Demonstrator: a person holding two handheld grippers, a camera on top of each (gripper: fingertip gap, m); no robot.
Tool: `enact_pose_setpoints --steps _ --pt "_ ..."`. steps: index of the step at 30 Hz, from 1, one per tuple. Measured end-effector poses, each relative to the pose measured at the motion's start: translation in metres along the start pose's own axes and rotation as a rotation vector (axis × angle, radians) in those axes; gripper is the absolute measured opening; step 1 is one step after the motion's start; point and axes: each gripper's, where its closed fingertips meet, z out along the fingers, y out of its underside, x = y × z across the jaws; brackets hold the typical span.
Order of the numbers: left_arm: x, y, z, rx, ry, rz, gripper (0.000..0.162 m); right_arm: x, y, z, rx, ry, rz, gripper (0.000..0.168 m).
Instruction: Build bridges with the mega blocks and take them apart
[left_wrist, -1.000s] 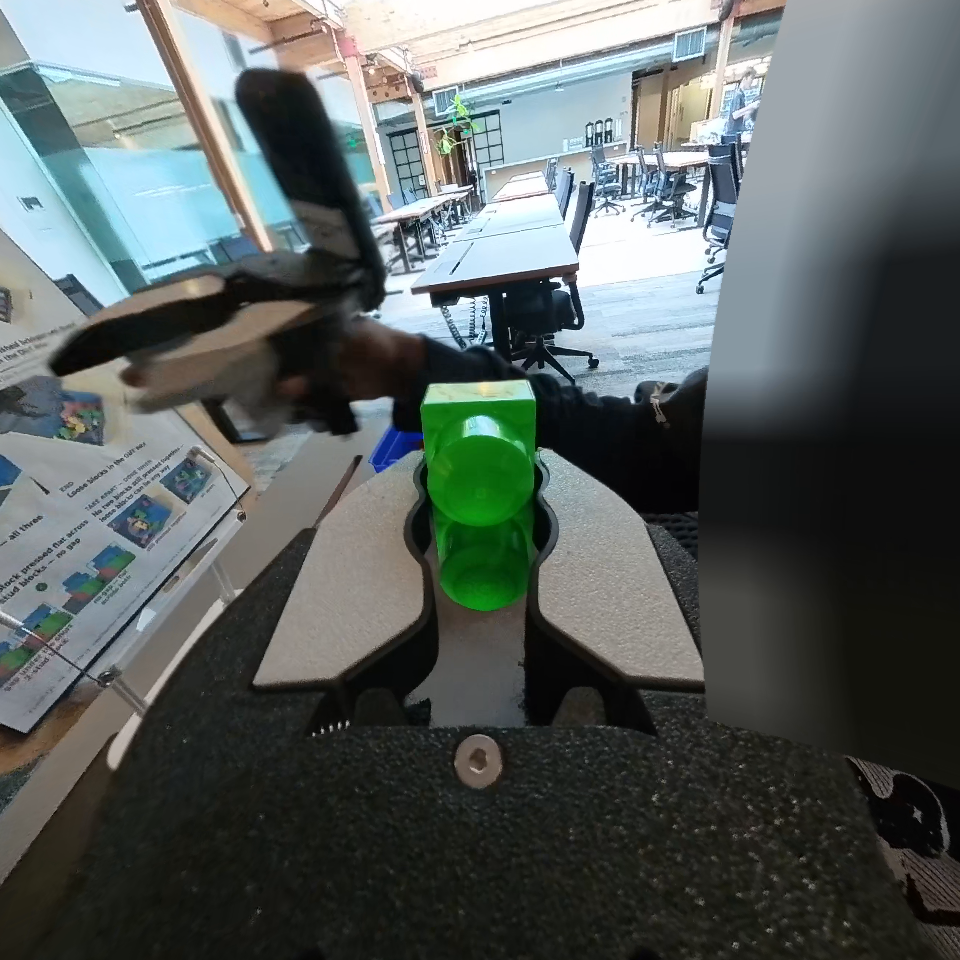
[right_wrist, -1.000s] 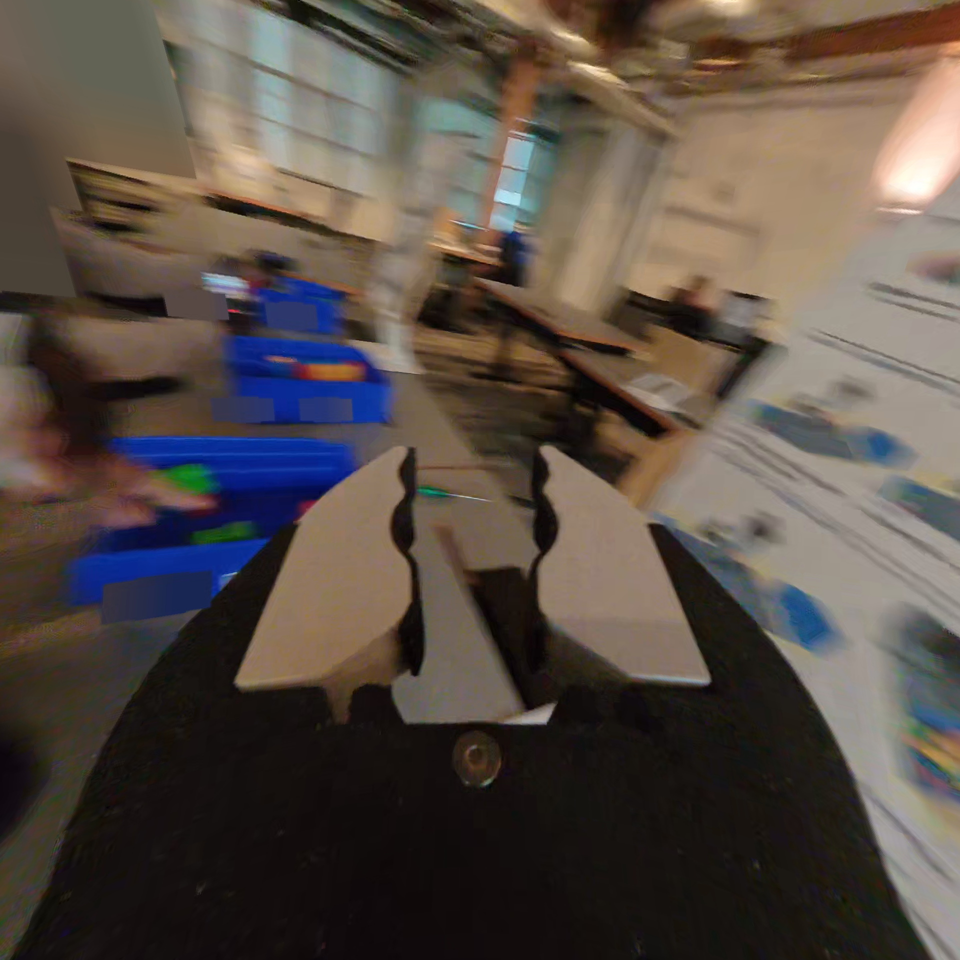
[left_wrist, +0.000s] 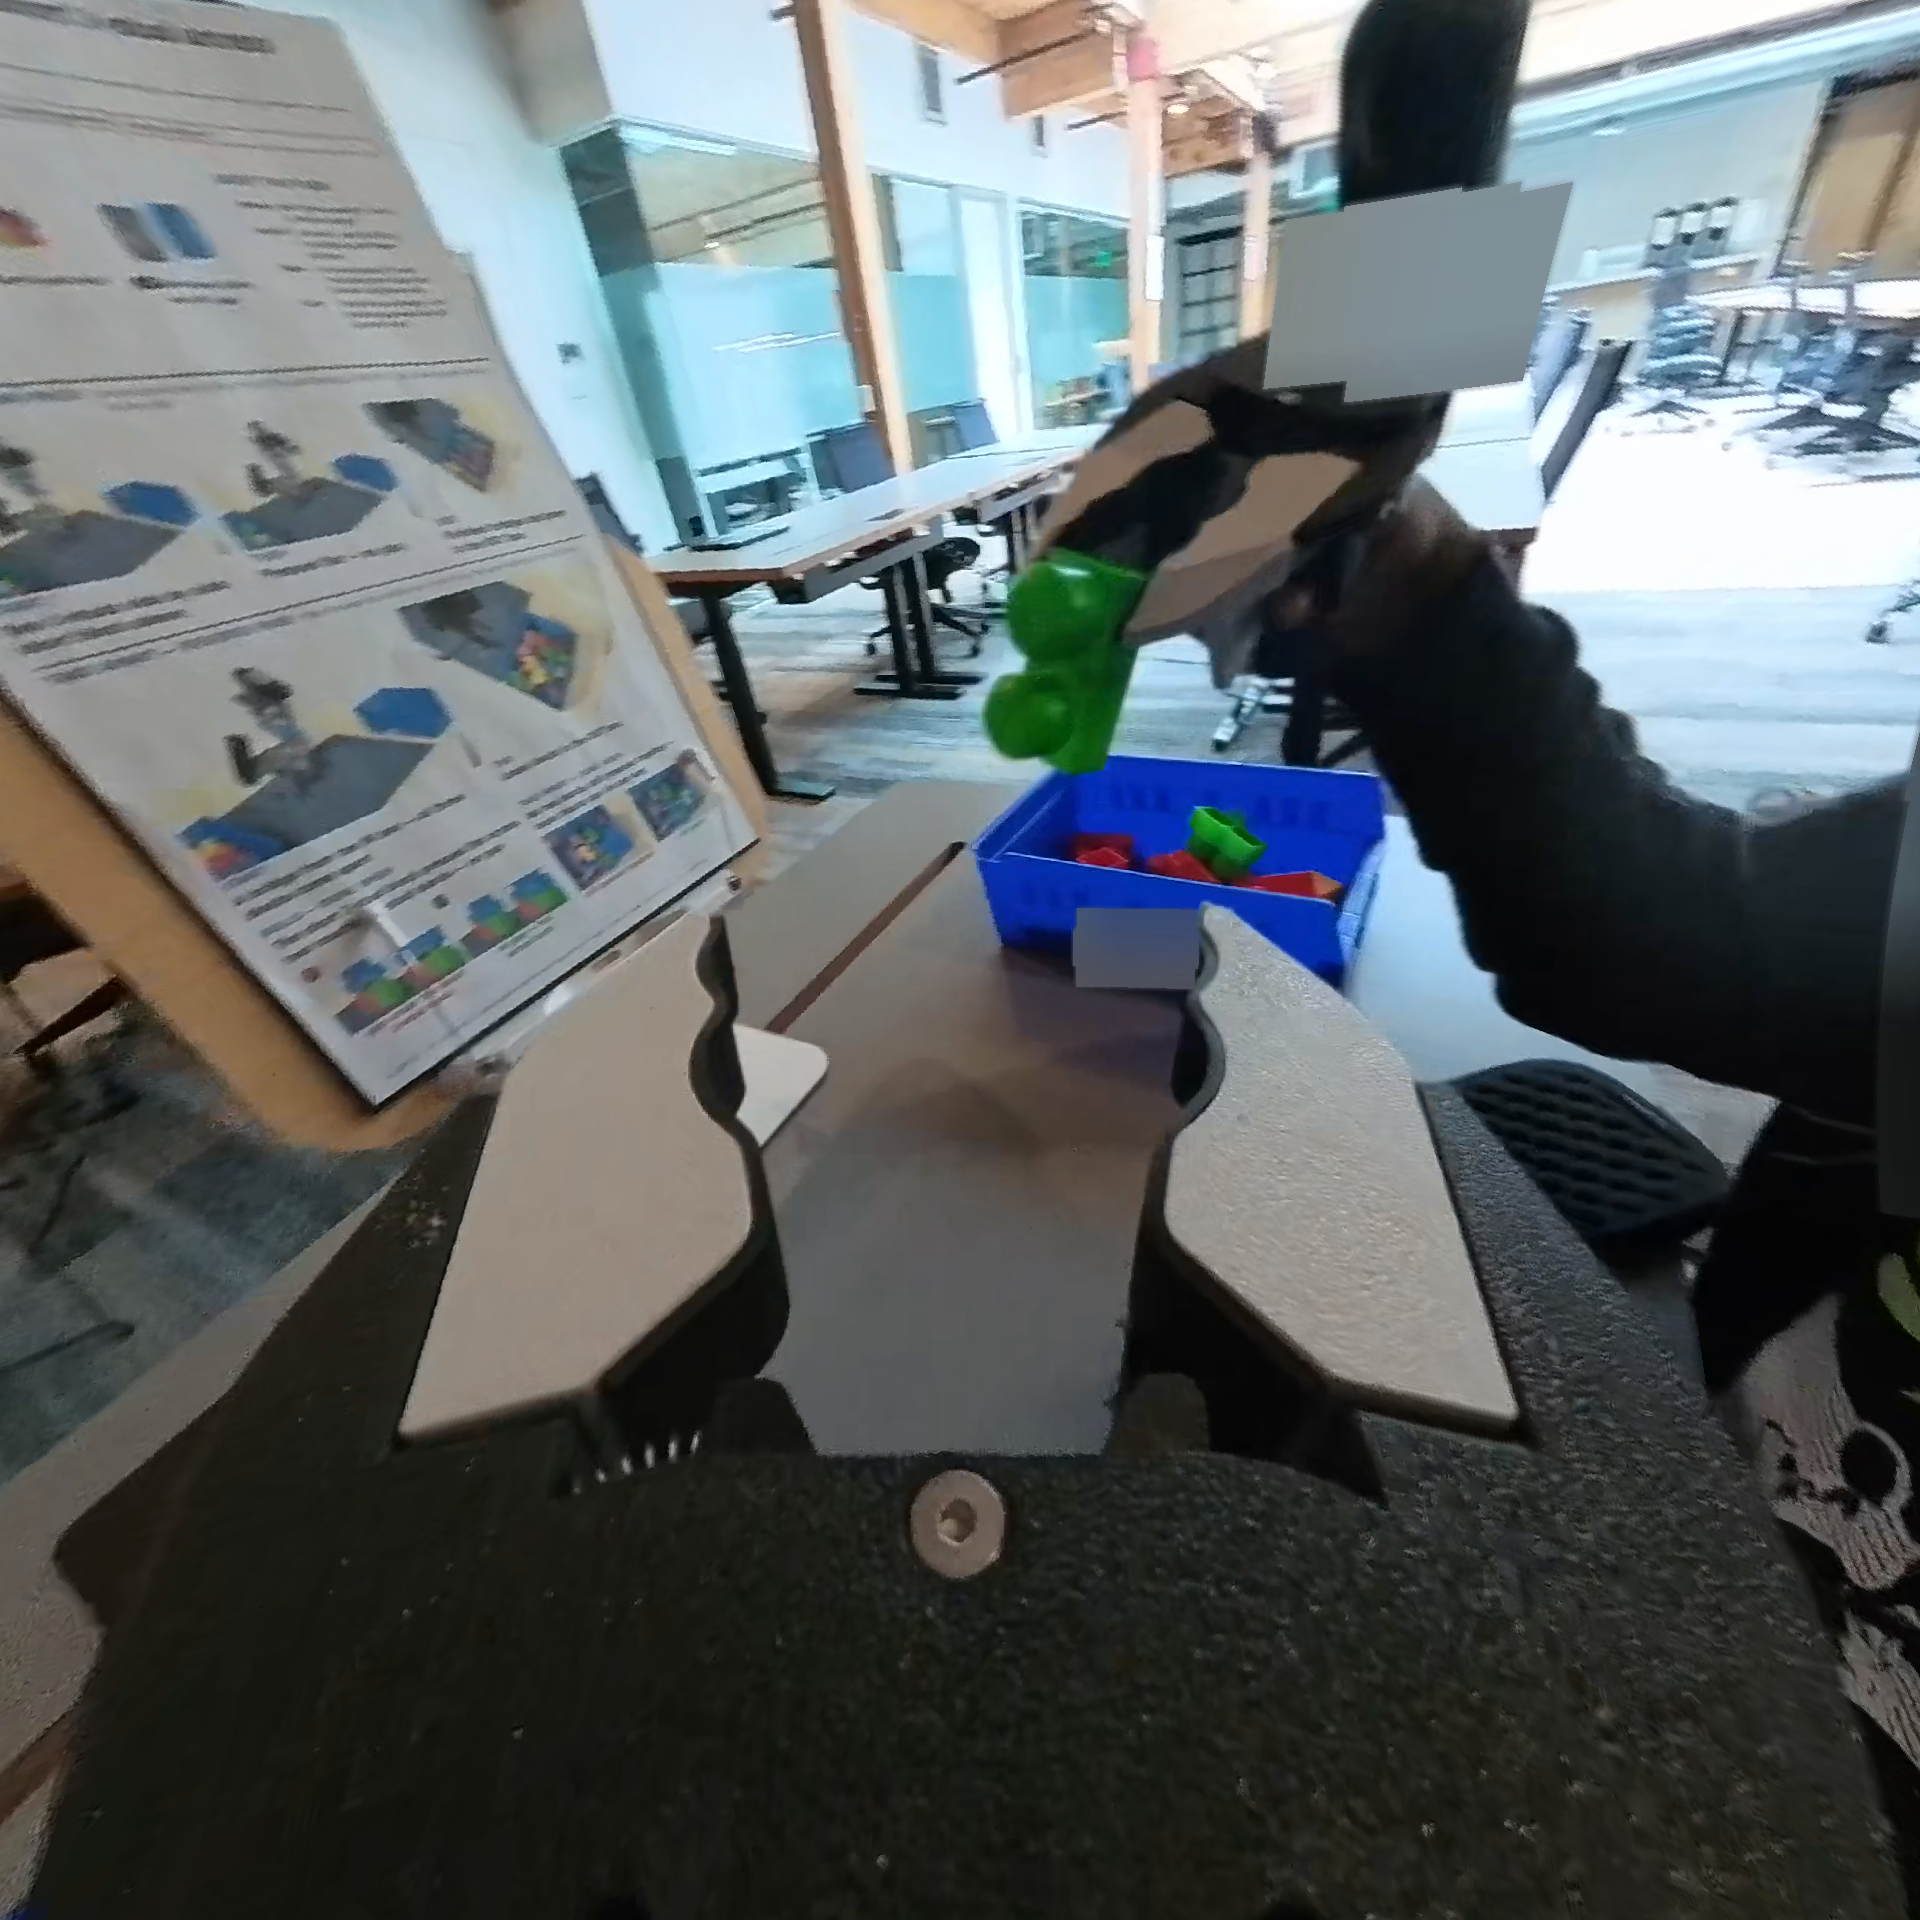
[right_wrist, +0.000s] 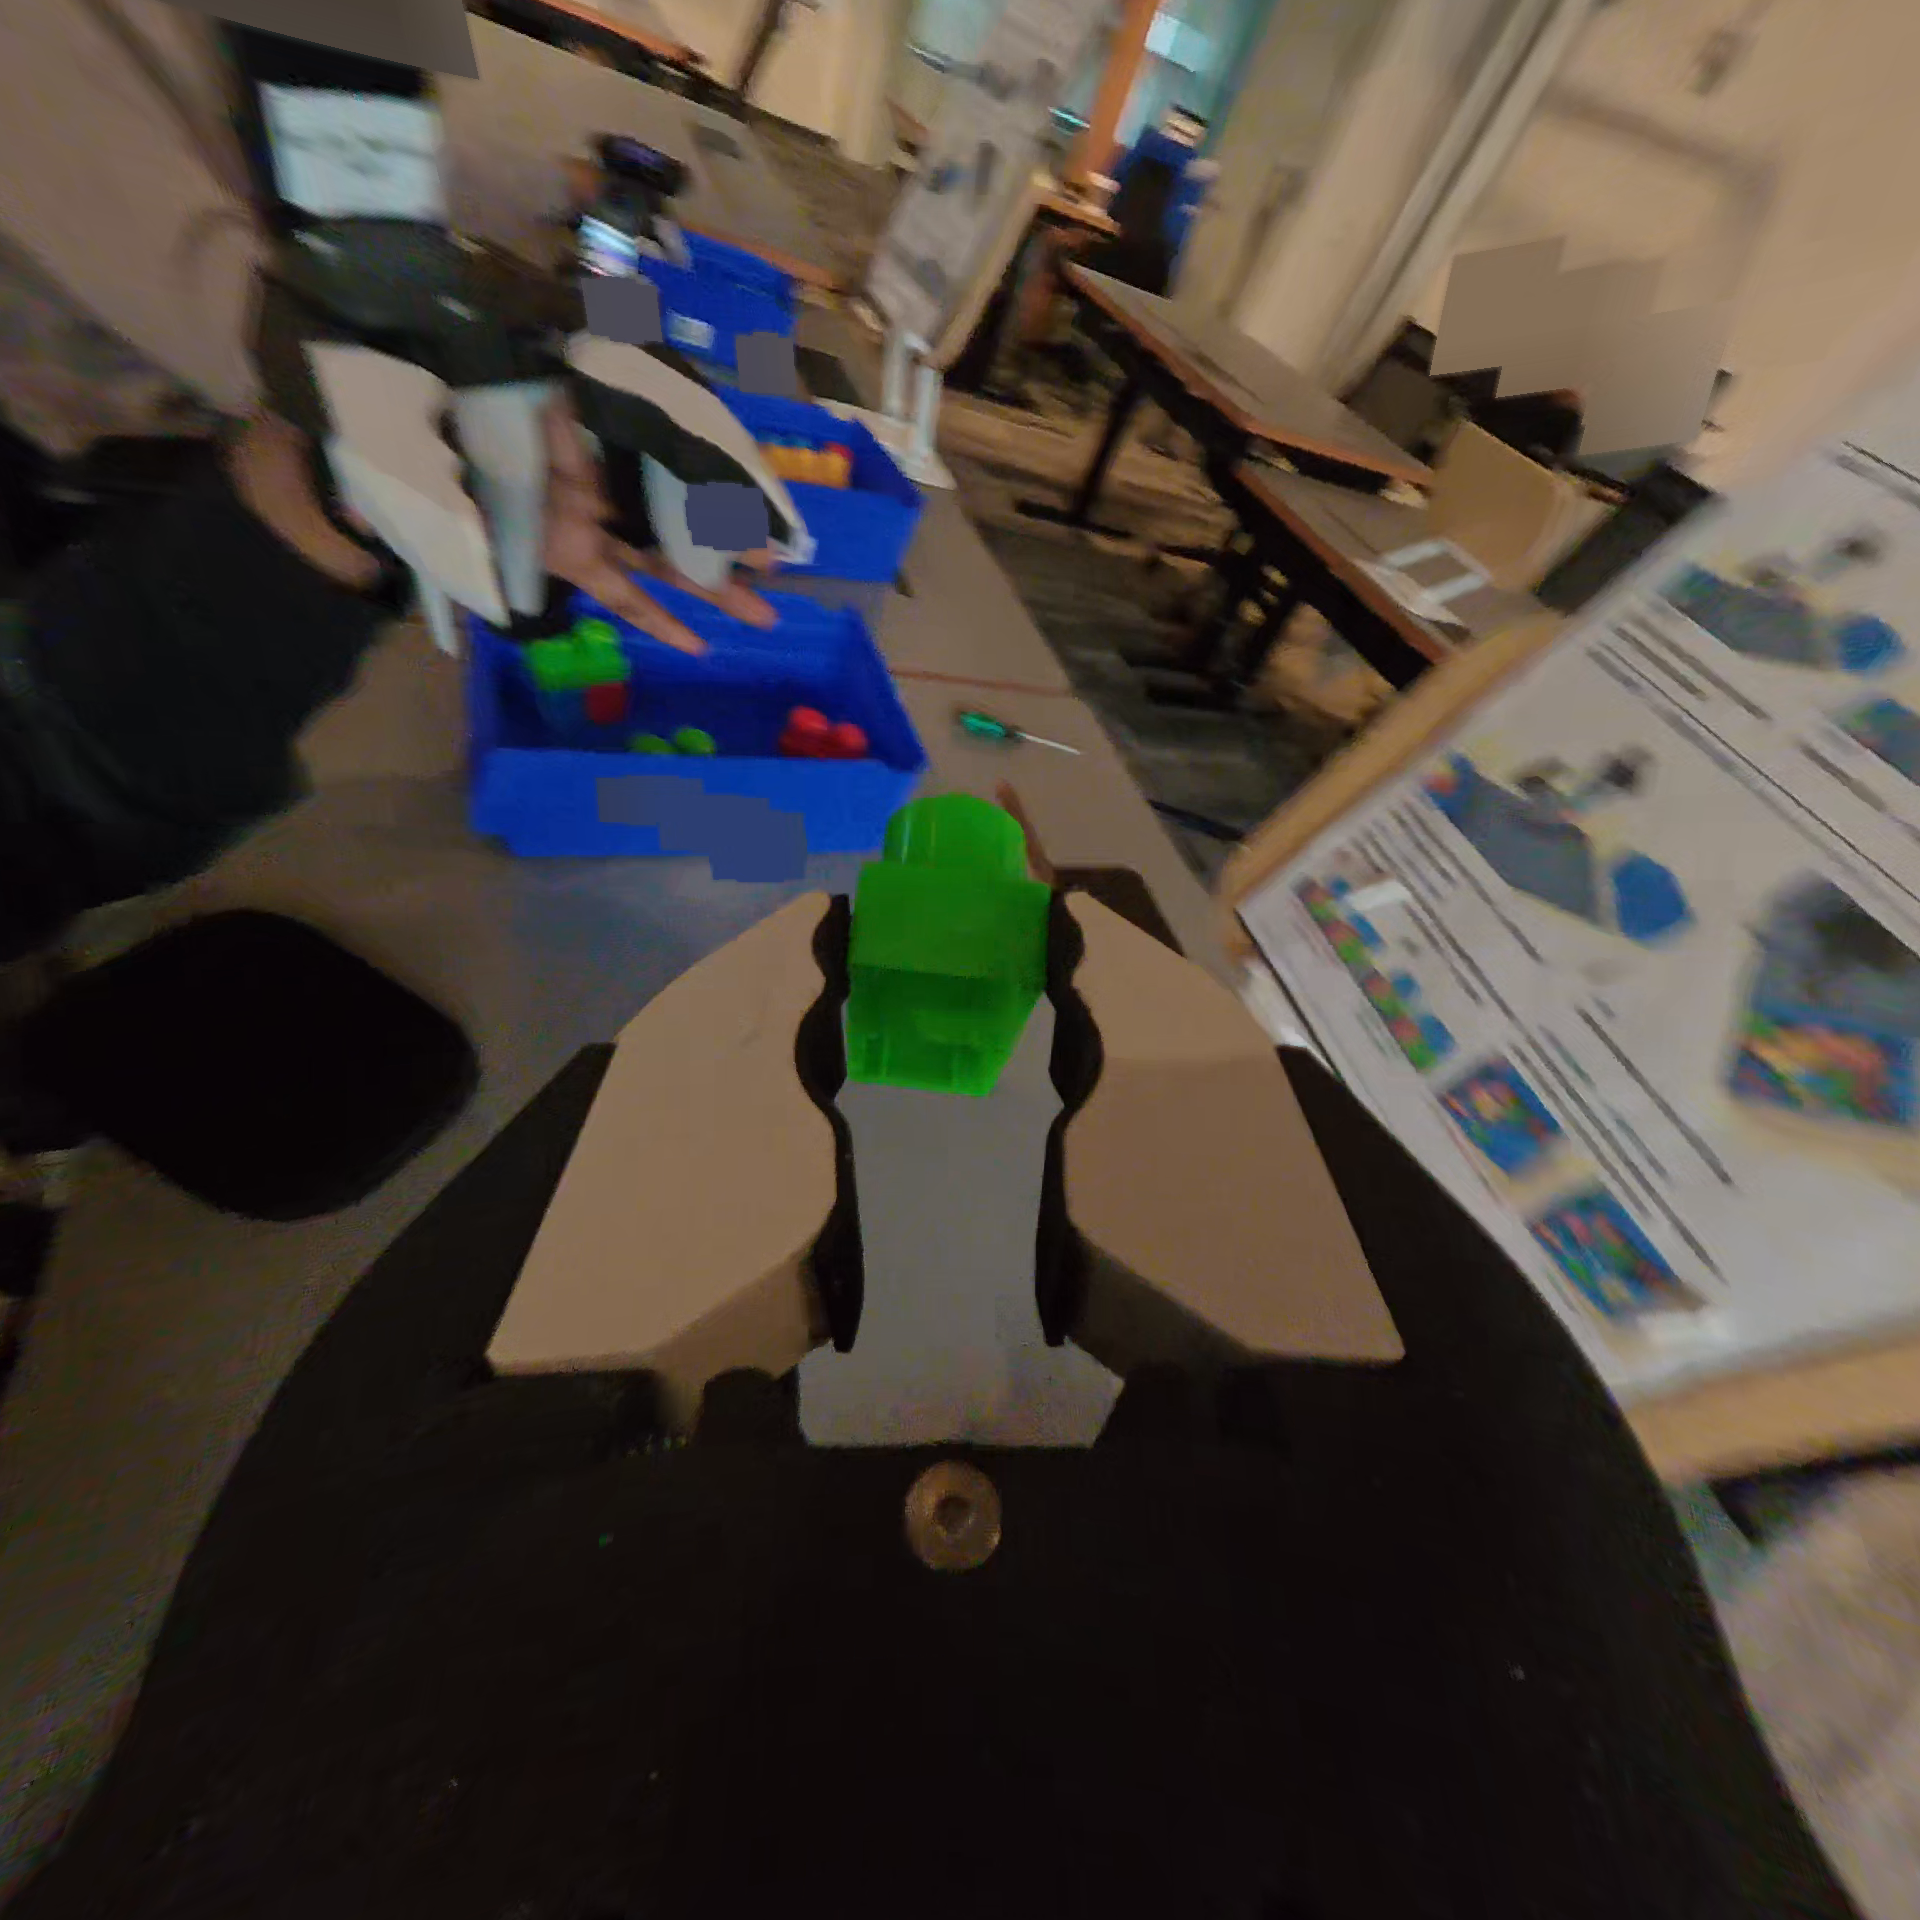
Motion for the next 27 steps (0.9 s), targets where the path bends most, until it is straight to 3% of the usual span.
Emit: enact_pose_setpoints --steps 8,15,20,27 --pt "-0.044 0.007 -0.028 -0.021 -0.294 0.005 0.077 0.068 0.089 -0.090 -0.152 0.451 0.141 0.036" --pt "-0.082 0.017 -0.068 -0.054 -0.498 0.001 0.072 0.103 0.189 -0.171 -0.380 0.779 0.292 0.036" --pt "-0.092 0.025 -0.084 -0.067 -0.545 -0.015 0.071 0.107 0.259 -0.204 -0.538 0.857 0.452 0.036" --pt "-0.096 0.033 -0.086 -0.098 -0.563 -0.015 0.071 0.100 0.336 -0.209 -0.676 0.772 0.649 0.036"
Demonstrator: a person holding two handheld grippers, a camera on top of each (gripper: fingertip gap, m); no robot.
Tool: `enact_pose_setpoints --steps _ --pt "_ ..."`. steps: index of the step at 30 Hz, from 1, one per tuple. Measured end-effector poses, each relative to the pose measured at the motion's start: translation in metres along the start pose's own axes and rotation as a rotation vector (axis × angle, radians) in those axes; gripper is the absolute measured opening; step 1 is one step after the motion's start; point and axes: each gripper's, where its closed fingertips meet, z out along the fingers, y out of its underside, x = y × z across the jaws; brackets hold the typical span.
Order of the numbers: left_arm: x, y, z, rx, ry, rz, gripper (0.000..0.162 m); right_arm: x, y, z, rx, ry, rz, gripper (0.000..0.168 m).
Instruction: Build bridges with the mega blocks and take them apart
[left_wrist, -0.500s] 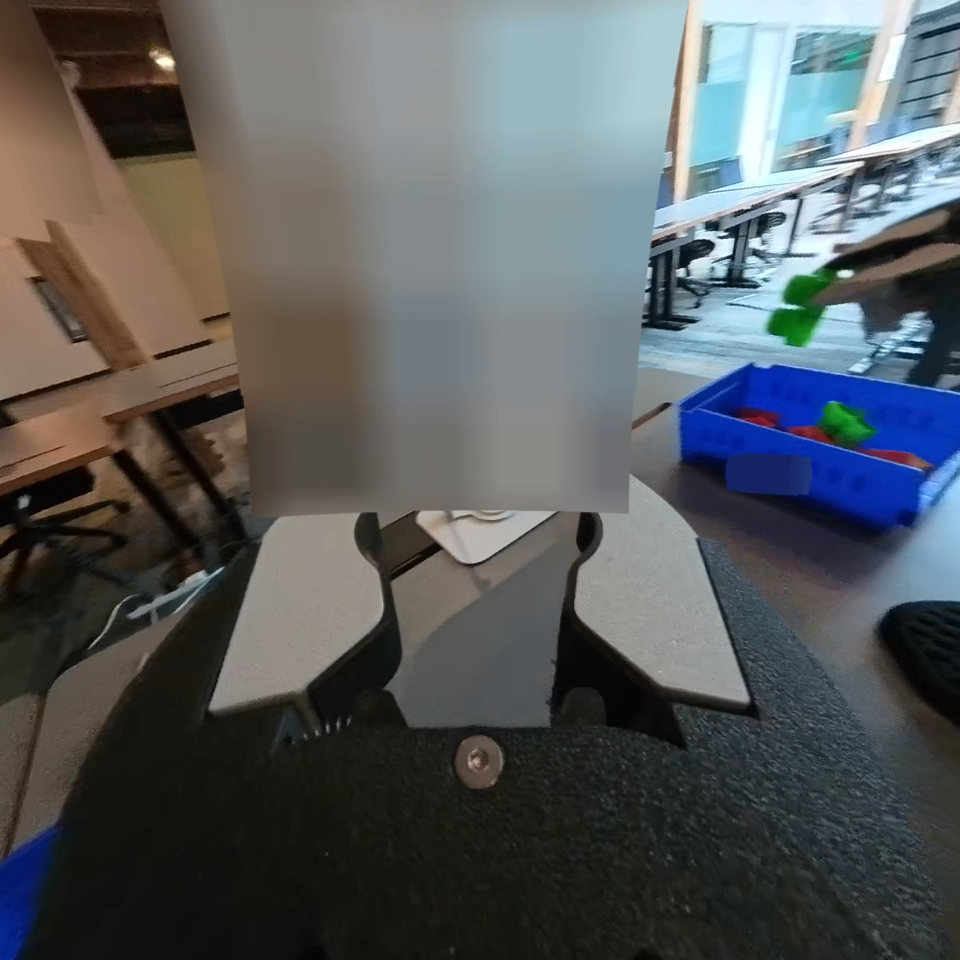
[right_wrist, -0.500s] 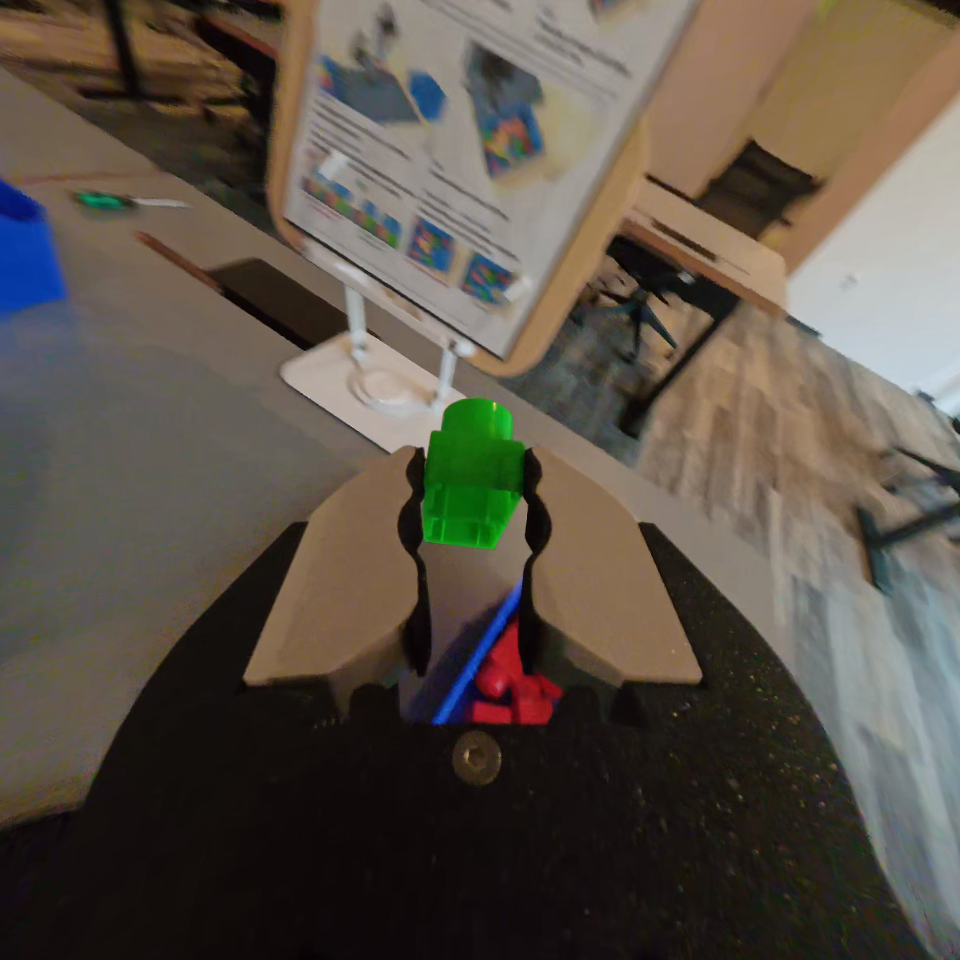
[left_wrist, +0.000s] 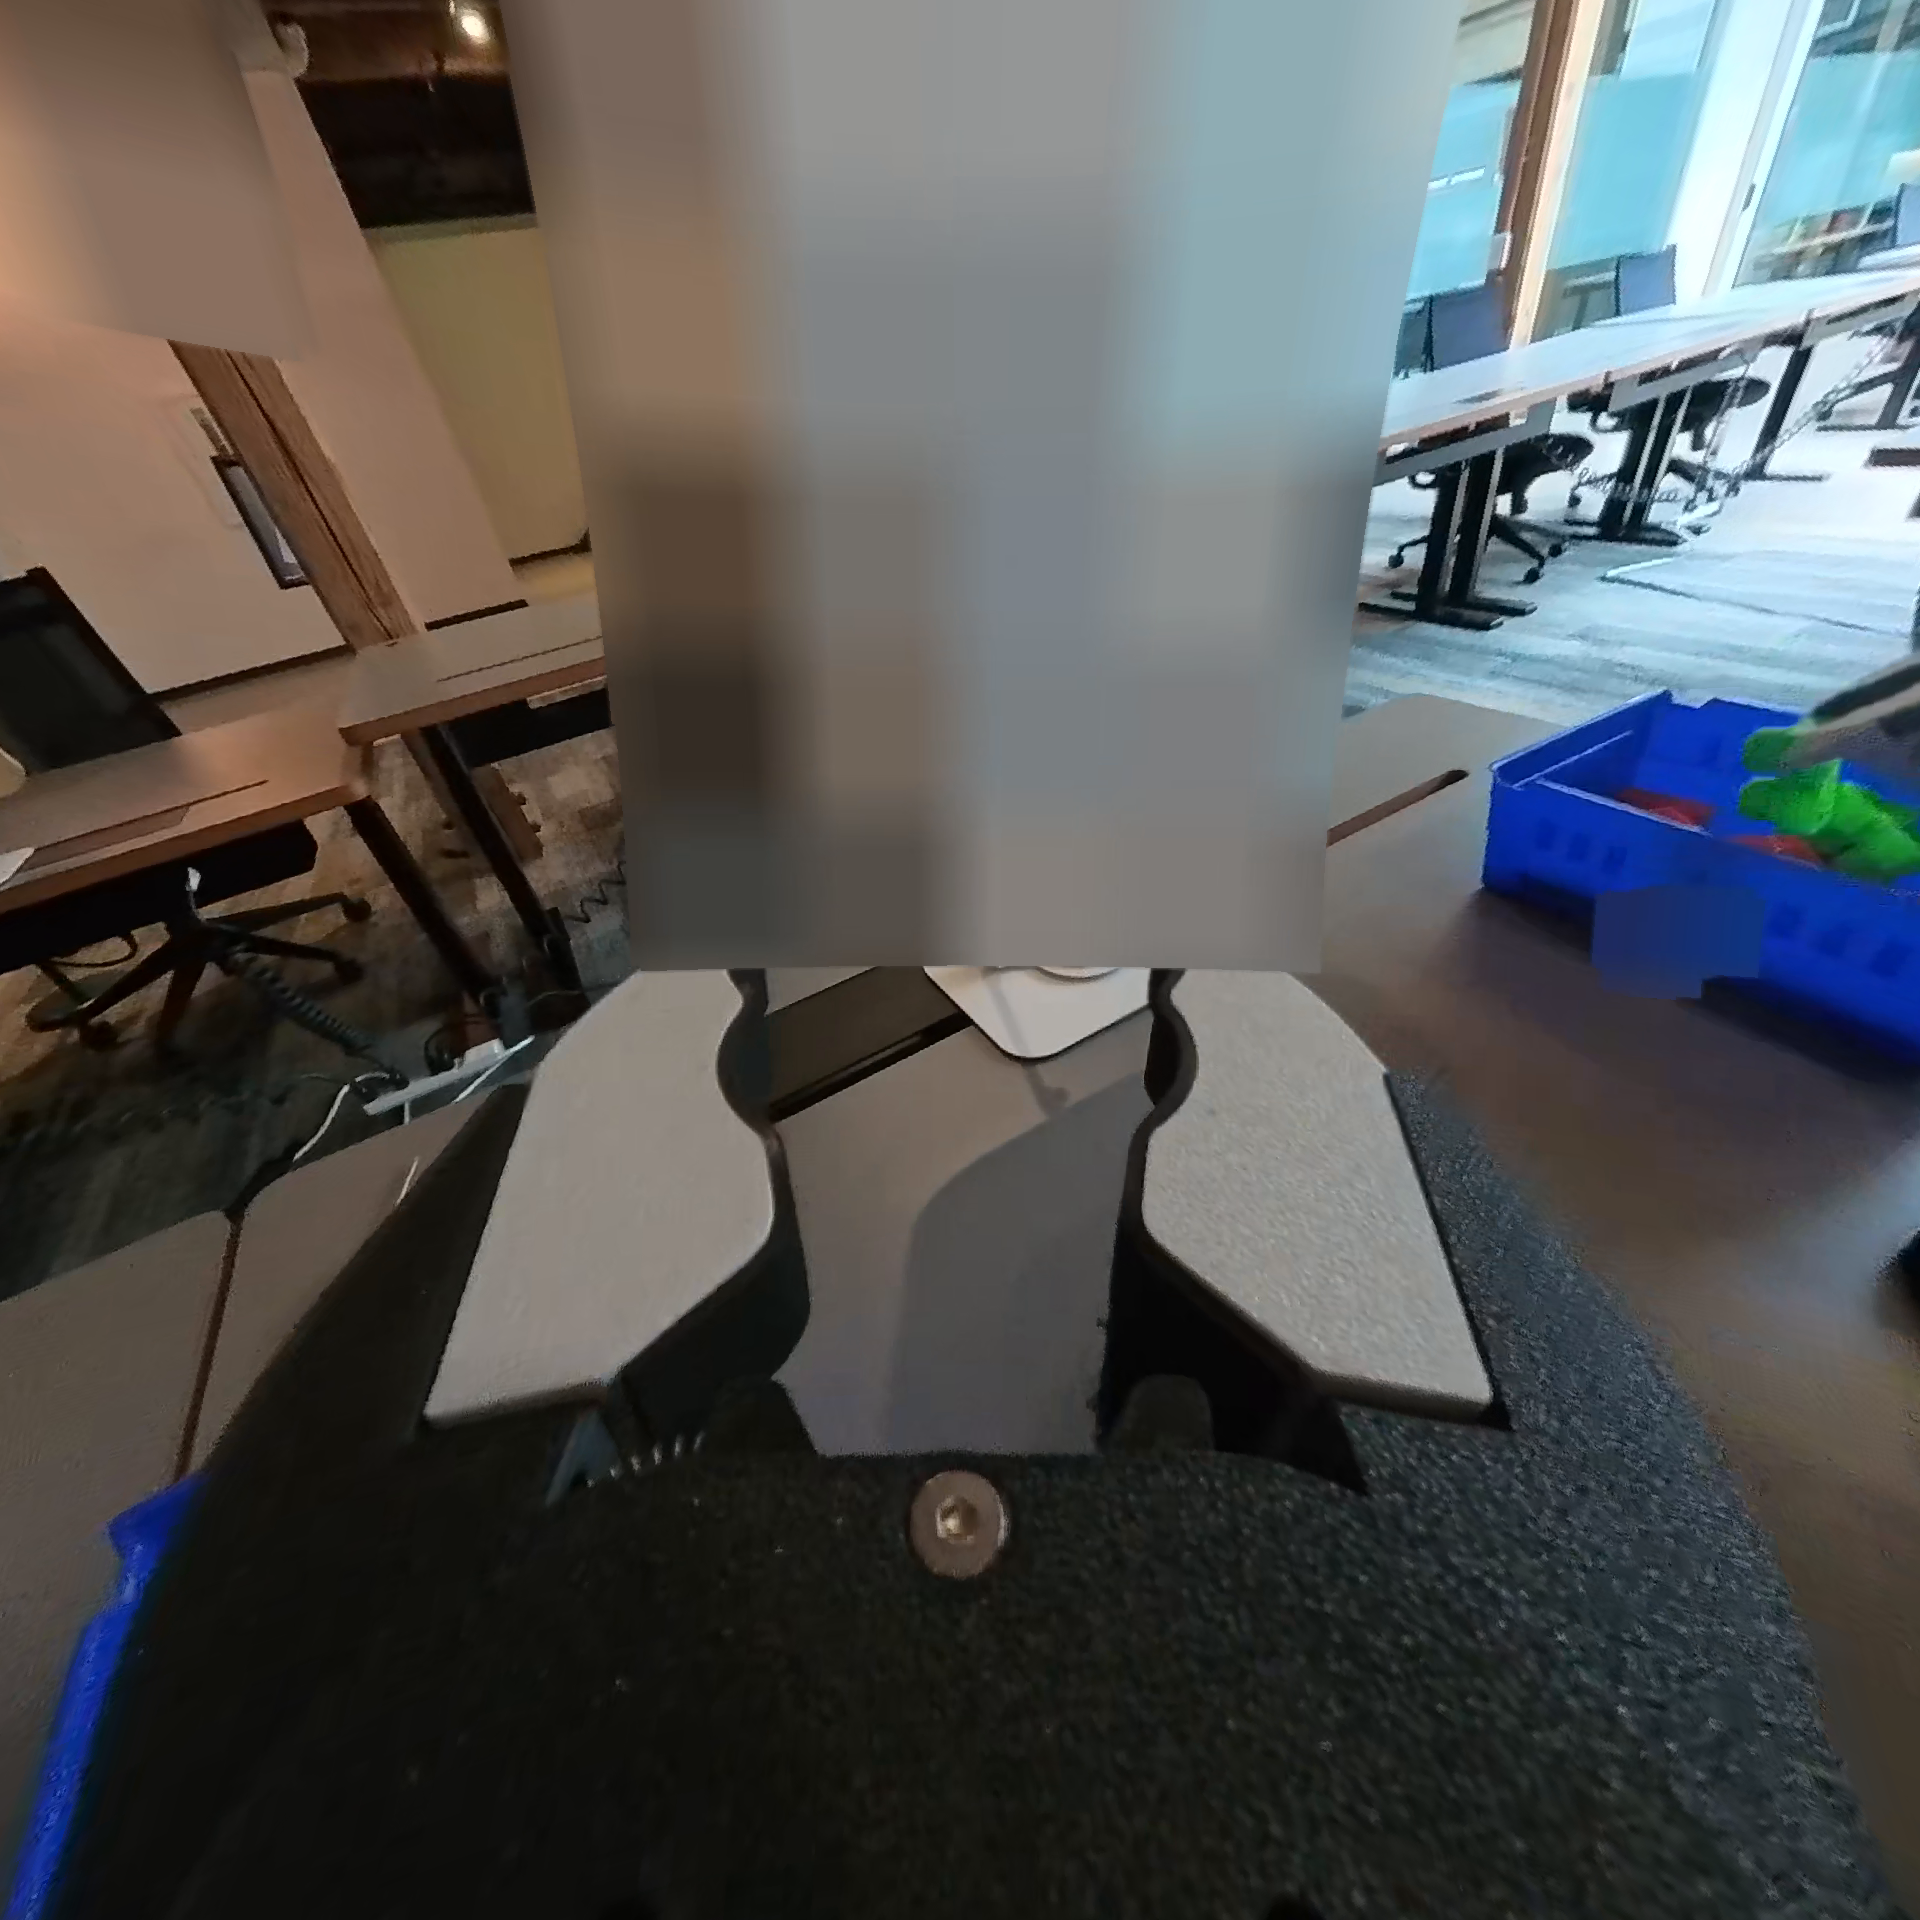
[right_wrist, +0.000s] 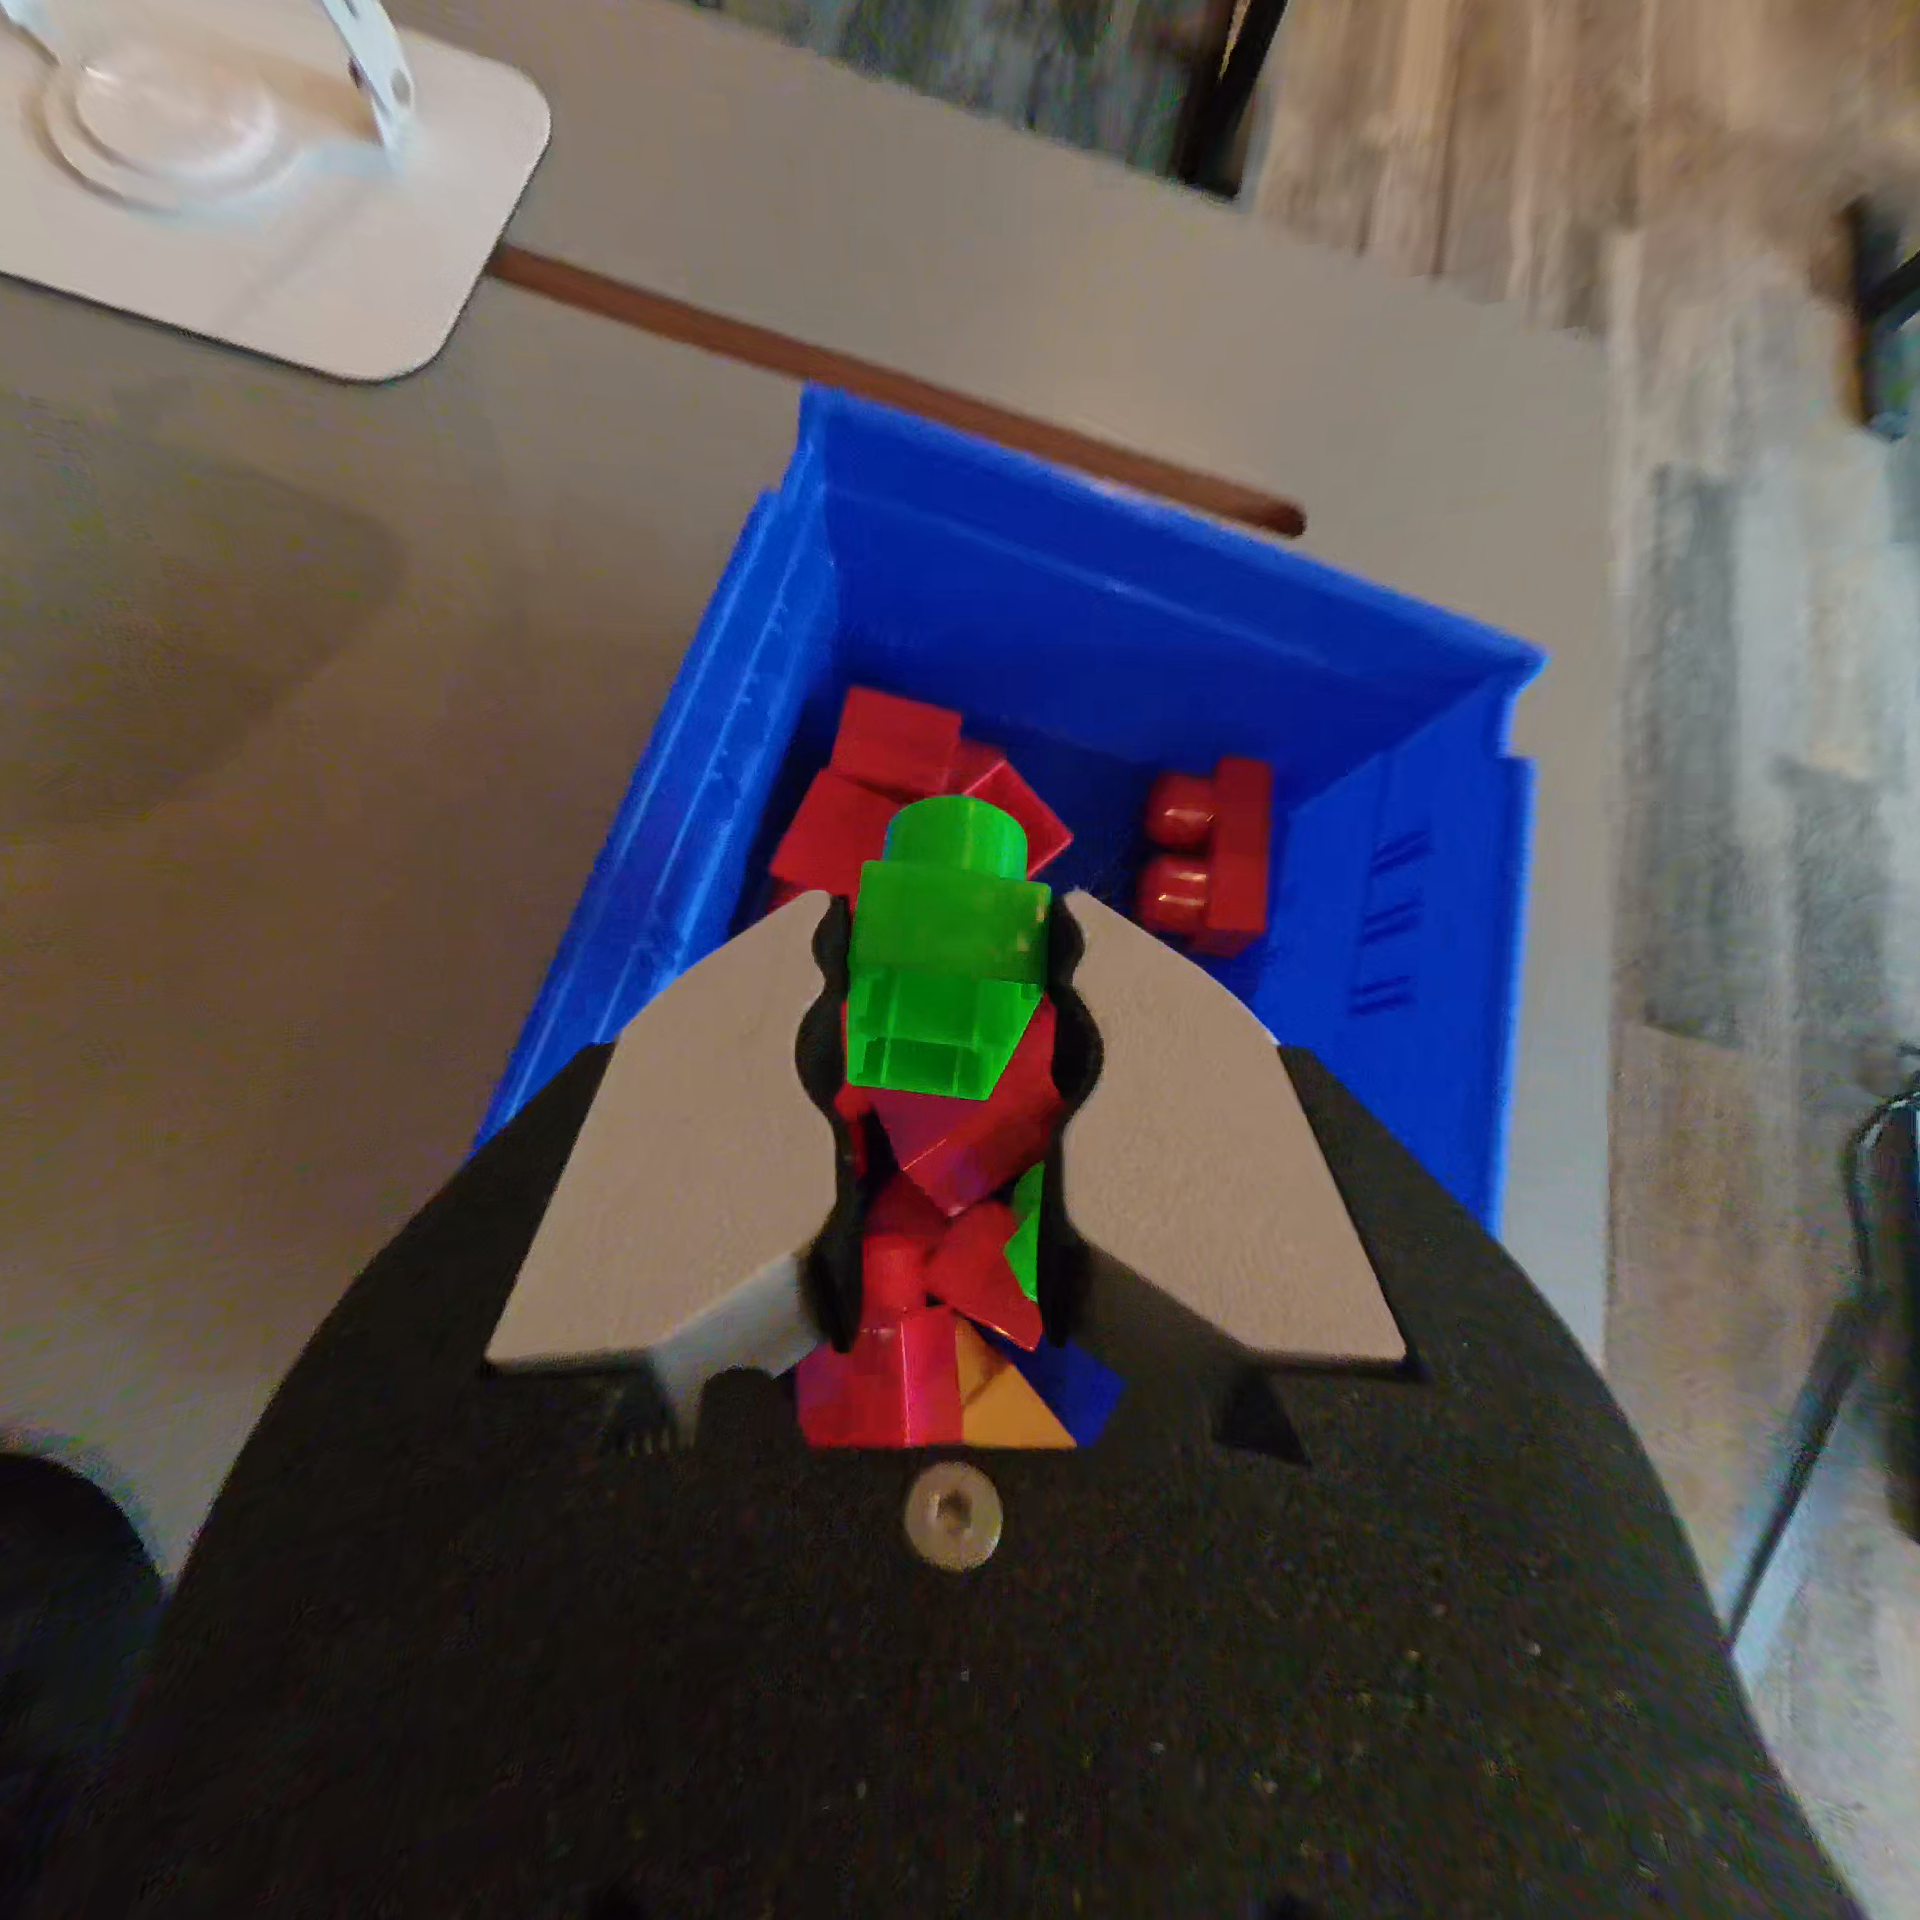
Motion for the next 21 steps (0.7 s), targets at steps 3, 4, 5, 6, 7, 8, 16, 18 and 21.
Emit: enact_pose_setpoints --steps 3,4,5,6,7,8,16,18,21 --pt "-0.002 0.007 0.003 -0.034 -0.022 0.023 0.071 -0.002 0.016 0.018 -0.057 -0.042 0.016 0.036" --pt "-0.002 0.008 0.004 -0.037 -0.020 0.024 0.071 -0.003 0.019 0.021 -0.063 -0.056 0.023 0.036" --pt "-0.001 0.008 0.006 -0.038 -0.014 0.023 0.071 -0.003 0.022 0.024 -0.071 -0.062 0.031 0.036" --pt "0.000 0.009 0.007 -0.039 -0.008 0.023 0.071 -0.002 0.025 0.026 -0.080 -0.062 0.036 0.036" --pt "0.001 0.009 0.008 -0.043 -0.005 0.024 0.071 -0.002 0.026 0.028 -0.079 -0.064 0.041 0.036" --pt "0.001 0.011 0.009 -0.048 -0.005 0.028 0.071 -0.001 0.025 0.028 -0.076 -0.066 0.047 0.036" --pt "-0.003 0.015 0.010 -0.055 -0.005 0.022 0.070 0.001 0.006 0.014 -0.027 -0.020 0.028 0.065" --pt "-0.005 0.017 0.009 -0.062 -0.008 0.019 0.070 -0.004 -0.014 0.001 0.040 -0.016 0.008 0.069" --pt "-0.008 0.022 0.008 -0.079 0.002 0.013 0.068 -0.015 -0.049 -0.024 0.144 -0.019 -0.036 0.075"
